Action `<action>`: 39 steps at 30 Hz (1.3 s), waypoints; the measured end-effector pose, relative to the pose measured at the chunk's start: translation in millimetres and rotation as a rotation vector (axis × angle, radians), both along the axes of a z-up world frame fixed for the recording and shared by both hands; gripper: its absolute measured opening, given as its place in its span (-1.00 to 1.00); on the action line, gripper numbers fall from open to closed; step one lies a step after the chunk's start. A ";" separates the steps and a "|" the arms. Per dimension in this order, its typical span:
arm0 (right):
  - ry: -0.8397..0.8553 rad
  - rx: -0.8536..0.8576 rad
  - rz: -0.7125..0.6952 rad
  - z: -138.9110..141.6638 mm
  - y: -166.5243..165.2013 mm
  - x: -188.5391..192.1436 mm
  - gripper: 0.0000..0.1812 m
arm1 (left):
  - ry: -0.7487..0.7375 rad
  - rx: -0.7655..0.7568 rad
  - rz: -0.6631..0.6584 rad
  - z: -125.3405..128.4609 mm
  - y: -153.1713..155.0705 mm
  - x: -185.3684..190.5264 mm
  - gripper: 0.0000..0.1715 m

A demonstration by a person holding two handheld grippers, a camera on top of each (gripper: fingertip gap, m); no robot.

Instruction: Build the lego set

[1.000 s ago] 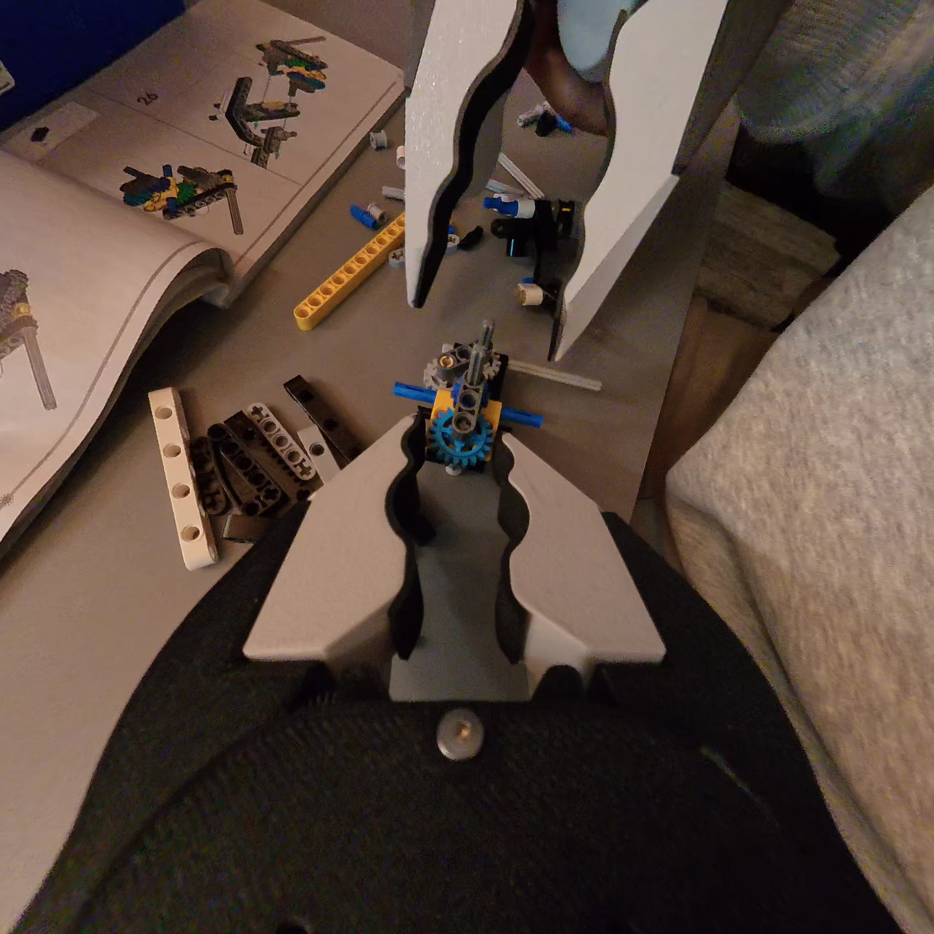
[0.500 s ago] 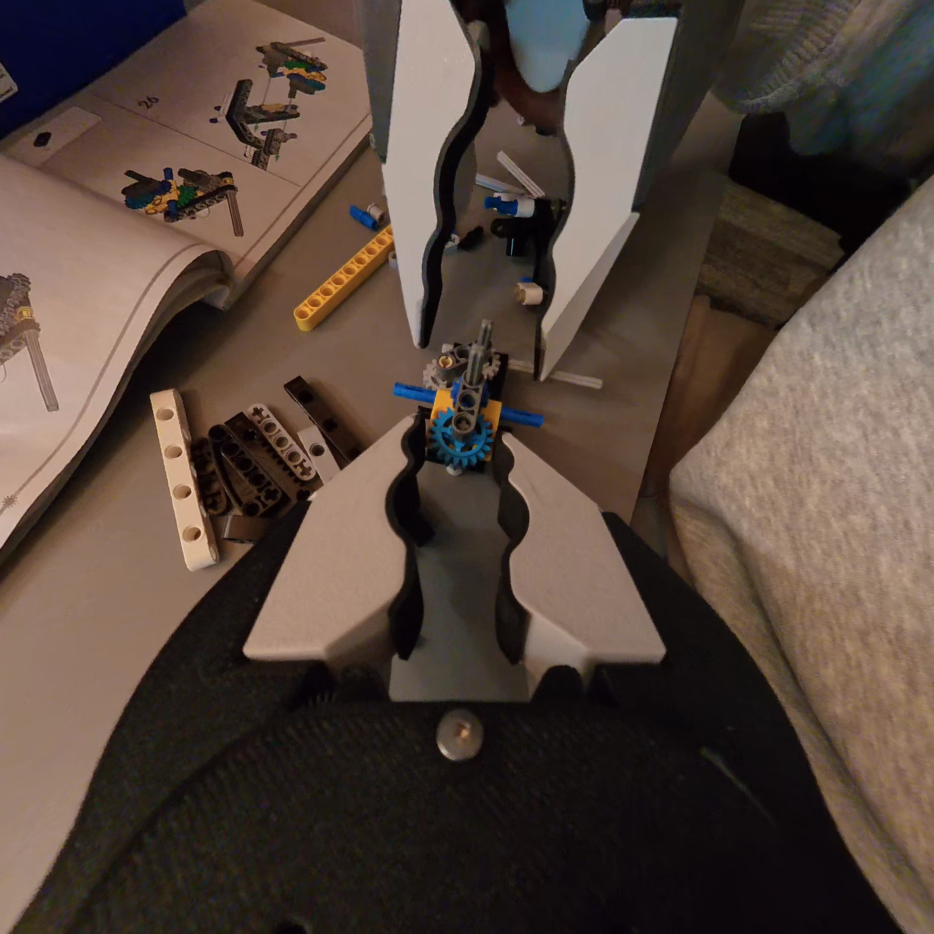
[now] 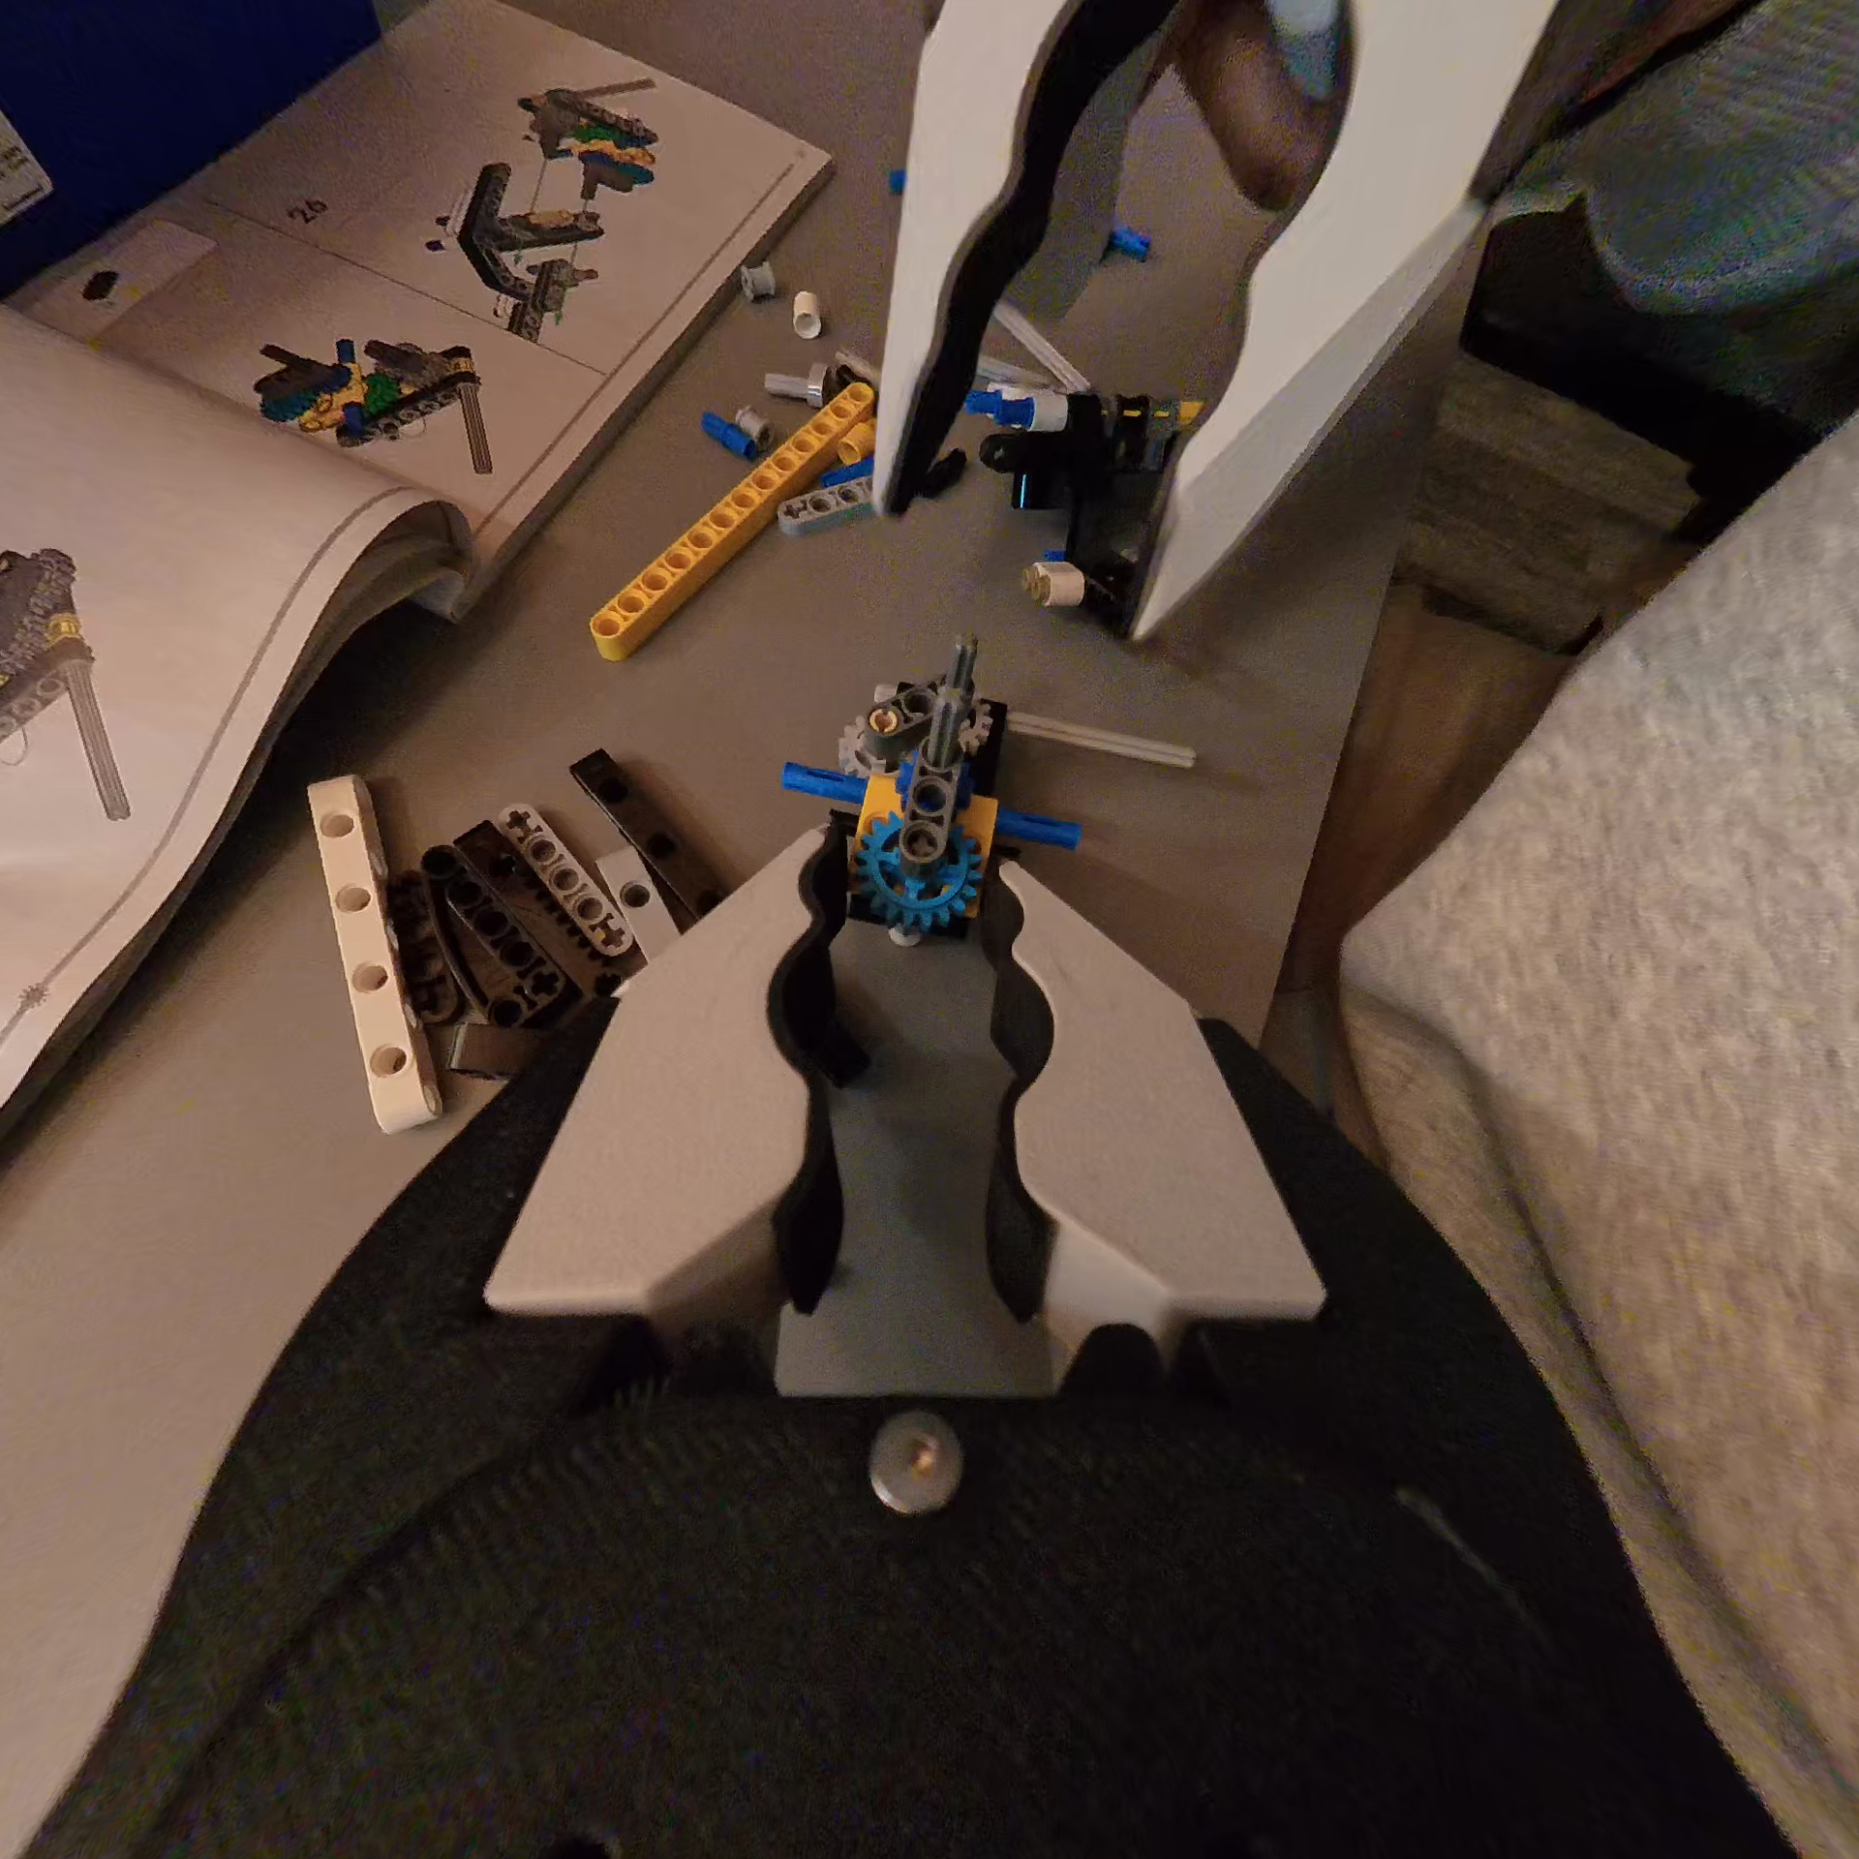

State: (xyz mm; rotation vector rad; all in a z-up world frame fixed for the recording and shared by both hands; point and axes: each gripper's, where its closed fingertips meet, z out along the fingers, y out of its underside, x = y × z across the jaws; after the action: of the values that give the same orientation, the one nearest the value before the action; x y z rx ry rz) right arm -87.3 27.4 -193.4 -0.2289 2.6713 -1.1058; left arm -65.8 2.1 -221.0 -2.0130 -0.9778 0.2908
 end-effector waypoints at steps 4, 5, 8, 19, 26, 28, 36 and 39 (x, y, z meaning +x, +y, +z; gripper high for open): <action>-0.001 -0.170 -0.123 29.7 15.0 -13.5 -0.52 | 0.005 -0.007 0.000 -0.1 0.1 -0.2 -0.72; 0.008 -0.204 -0.159 35.7 21.6 -19.6 -0.53 | 0.008 -0.010 0.000 -0.2 0.2 -0.2 -0.72; 0.145 -0.227 -0.322 40.3 55.3 -57.7 -0.51 | 0.009 -0.012 -0.001 -0.2 0.3 -0.1 -0.72; 0.217 -0.385 -0.644 17.4 154.6 -111.9 -0.54 | 0.003 -0.004 -0.010 -0.3 1.4 0.4 -0.72; 0.193 -0.357 -0.585 7.4 145.7 -106.6 -0.55 | 0.006 -0.009 -0.010 -0.5 1.4 0.3 -0.71; 0.207 -0.352 -0.590 6.8 145.5 -107.2 -0.59 | 0.007 -0.009 -0.010 -0.5 1.5 0.4 -0.71; 0.212 -0.308 -0.587 0.0 143.5 -107.7 -0.59 | 0.008 -0.010 -0.010 -0.5 1.5 0.7 -0.72; 0.209 -0.297 -0.585 -1.8 142.9 -107.8 -0.59 | 0.008 -0.011 -0.010 -0.6 1.5 0.7 -0.72</action>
State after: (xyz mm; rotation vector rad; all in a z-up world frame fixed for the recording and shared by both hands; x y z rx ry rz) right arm -195.0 170.3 -195.2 0.4445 2.8239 -1.7327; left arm -65.1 3.6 -221.6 -2.0249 -0.9623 0.2996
